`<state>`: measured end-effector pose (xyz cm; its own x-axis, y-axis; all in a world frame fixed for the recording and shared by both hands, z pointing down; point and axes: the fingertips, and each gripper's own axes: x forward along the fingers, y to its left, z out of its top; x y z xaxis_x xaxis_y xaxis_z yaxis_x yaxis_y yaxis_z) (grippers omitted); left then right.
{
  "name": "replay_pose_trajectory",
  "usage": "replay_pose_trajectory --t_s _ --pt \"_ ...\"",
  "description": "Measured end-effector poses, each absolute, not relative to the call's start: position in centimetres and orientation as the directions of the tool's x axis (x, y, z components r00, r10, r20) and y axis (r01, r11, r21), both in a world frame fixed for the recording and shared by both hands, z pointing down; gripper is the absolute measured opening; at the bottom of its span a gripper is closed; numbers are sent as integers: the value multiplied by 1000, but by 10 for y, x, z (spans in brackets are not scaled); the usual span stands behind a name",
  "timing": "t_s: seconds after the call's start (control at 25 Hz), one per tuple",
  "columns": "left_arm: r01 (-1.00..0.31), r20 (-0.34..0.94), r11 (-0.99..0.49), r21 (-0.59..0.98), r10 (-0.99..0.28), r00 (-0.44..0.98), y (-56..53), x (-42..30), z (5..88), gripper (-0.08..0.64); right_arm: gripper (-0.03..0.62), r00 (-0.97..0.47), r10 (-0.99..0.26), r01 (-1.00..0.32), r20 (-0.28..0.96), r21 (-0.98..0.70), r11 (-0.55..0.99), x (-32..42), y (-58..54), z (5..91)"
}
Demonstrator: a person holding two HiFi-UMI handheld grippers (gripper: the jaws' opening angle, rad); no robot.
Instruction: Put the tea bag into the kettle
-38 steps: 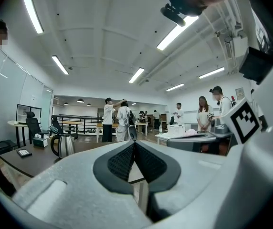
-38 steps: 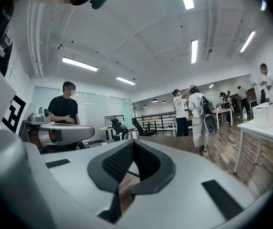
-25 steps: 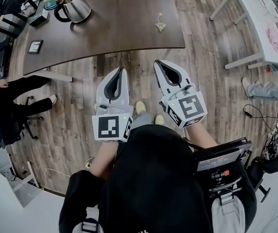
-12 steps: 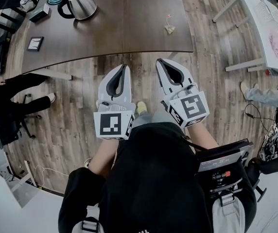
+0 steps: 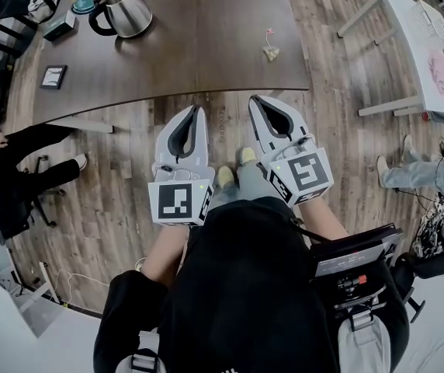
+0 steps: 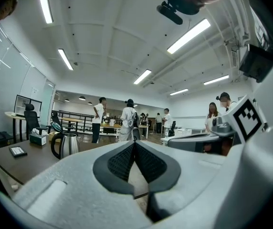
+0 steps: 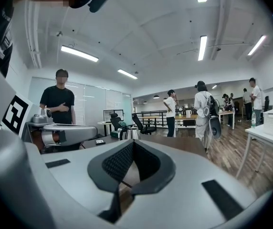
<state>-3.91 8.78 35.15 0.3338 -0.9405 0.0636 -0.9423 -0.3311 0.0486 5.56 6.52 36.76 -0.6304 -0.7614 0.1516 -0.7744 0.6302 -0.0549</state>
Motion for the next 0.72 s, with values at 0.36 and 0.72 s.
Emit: replay_pose_trajectory --t_s 0.36,0.72 --pt "-951 72 -305 46 -949 308 66 -37 350 3 5 -642 -752 -765 147 -62 641 61 38 367" --pt "-951 59 -309 24 -949 310 18 -20 340 3 5 -646 -751 -763 135 -75 643 78 -9 364"
